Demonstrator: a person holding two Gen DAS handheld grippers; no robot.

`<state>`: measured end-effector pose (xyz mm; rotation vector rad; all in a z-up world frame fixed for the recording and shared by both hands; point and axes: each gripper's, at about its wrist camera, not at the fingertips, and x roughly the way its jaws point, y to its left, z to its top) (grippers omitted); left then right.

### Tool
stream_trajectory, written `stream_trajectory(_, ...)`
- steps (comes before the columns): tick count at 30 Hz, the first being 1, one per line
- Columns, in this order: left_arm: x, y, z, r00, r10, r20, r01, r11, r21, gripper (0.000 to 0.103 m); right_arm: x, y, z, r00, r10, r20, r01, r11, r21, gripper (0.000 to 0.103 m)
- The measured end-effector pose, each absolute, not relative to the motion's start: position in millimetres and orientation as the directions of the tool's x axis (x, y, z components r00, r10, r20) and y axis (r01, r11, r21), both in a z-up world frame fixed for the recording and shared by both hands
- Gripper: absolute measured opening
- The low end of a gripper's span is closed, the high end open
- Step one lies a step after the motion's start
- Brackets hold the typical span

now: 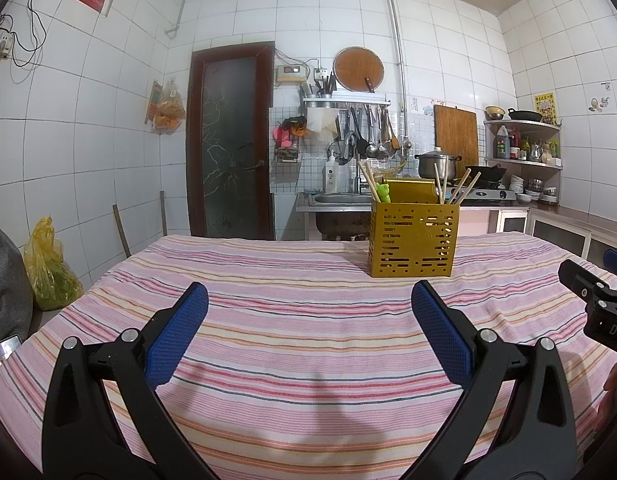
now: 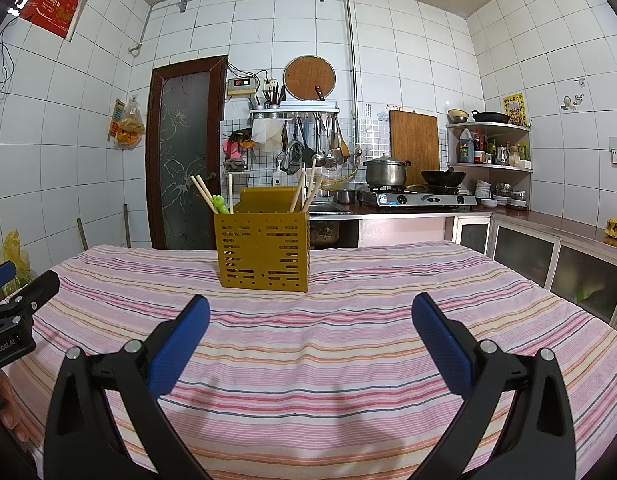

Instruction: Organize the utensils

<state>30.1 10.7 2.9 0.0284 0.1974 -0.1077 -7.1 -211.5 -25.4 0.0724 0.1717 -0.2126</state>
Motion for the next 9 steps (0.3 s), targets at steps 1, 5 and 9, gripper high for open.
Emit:
stream_trajectory(1,30.3,10.8,3.0,0.975,-0.105,-0.198,0.110,0.994,0.016,0.098,-7.3,-212.1,-25.5,0.963,-0.204,-0.177,0.216,0.975,0.053,0.099)
stream_trajectory(5,28.1,9.1,6.7,0.974,-0.113,-0.196,0.117,0.993,0.010,0.098,-7.2,-211.6,-25.6,0.963,-0.204,-0.177,0.216,0.975,0.052,0.099)
stream_trajectory(9,27.5,8.6,8.3,0.974,-0.114,-0.195,0.118,0.993,0.012,0.098,-7.3,-211.9,-25.8,0.963,-0.204,-0.177,0.216,0.975,0.053,0.099)
